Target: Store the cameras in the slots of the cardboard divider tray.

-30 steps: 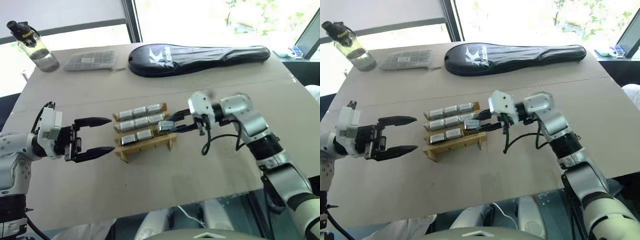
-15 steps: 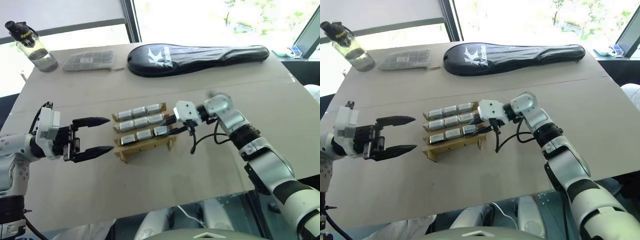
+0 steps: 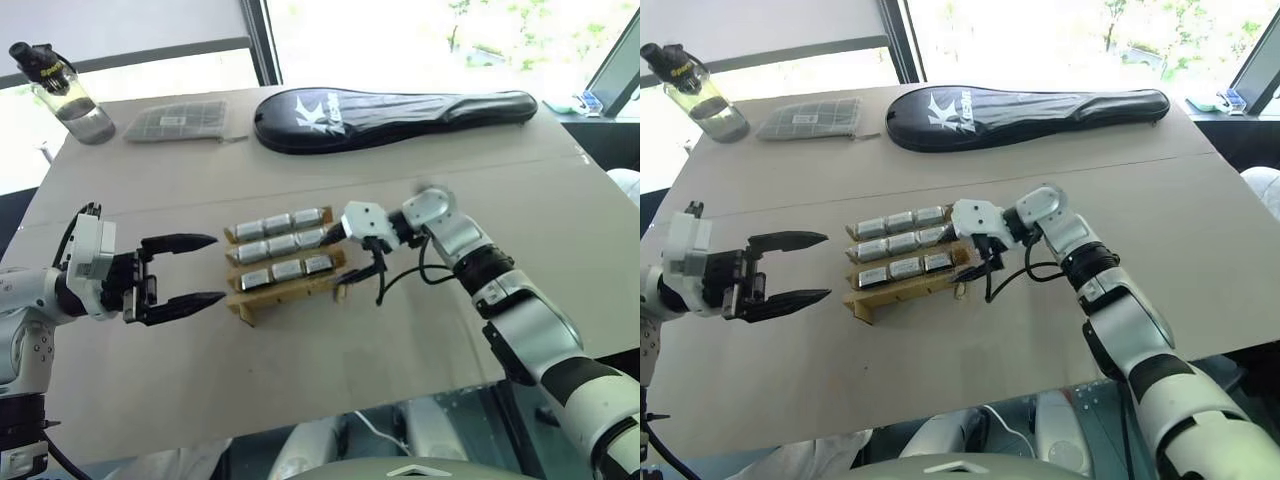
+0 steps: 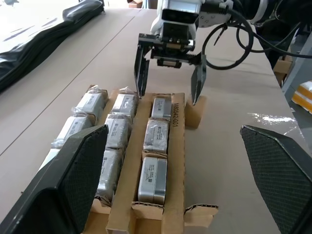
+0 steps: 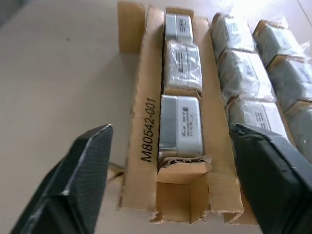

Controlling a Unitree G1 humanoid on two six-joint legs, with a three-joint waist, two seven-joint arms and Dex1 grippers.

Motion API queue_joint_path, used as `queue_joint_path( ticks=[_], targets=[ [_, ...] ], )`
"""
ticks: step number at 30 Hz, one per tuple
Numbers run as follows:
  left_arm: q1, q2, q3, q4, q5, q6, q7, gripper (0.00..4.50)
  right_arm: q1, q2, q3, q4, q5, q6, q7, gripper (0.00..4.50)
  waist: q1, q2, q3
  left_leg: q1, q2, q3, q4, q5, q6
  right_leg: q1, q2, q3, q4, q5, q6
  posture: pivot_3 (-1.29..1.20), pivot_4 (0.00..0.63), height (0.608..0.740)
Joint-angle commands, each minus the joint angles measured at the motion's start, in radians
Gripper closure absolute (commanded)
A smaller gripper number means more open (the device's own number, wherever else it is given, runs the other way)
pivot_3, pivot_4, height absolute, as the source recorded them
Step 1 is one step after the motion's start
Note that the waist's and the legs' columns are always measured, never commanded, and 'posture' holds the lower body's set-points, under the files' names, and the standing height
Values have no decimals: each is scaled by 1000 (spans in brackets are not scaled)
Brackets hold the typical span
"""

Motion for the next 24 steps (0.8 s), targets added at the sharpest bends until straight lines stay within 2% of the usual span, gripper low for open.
queue_joint_path(
  ticks=[1,5,9,11,14,16,17,21,24],
  targets=[
    [35,-27,53,-56,-11,4,69,0,37,-58,-81,-191,92,94,7,840,1,0,0,0,0,0,0,0,0,0,0,0,0,0,0,0,150,740],
    [108,-71,113,-73,-2,34,192,0,169,-163,-193,-415,207,228,-44,840,11,0,0,0,0,0,0,0,0,0,0,-1,0,0,0,0,150,740],
    [215,-143,126,4,92,-51,276,0,376,-311,-327,-559,298,388,-112,840,29,0,0,-1,0,1,0,-1,1,0,-1,0,-1,0,0,0,150,740],
    [245,-151,107,47,127,-34,311,0,463,-348,-364,-579,294,373,-150,840,35,0,0,-1,0,2,0,-1,2,0,-1,1,-2,0,0,0,150,740],
    [300,-216,99,65,211,-187,350,0,621,-376,-476,-569,308,319,-224,840,50,0,-1,-1,0,2,0,-1,2,1,-1,1,-1,0,0,0,150,740],
    [334,-236,91,47,233,-215,366,0,680,-371,-532,-567,324,297,-270,840,55,0,-1,-1,0,4,0,-1,2,1,-1,3,0,0,0,0,150,740],
    [338,-228,80,45,238,-164,391,0,697,-372,-540,-569,325,292,-283,840,56,0,0,-1,0,4,1,-2,3,2,-1,4,0,0,0,0,150,740],
    [313,-254,72,14,229,-158,456,0,791,-395,-545,-535,267,195,-309,840,70,0,-1,-1,2,3,5,-2,3,3,1,2,-1,2,-3,0,150,740],
    [303,-258,59,-11,239,-135,502,0,806,-400,-545,-532,273,183,-323,840,78,0,0,-1,3,3,5,-2,2,3,2,1,-1,3,-4,0,150,740]
  ],
)
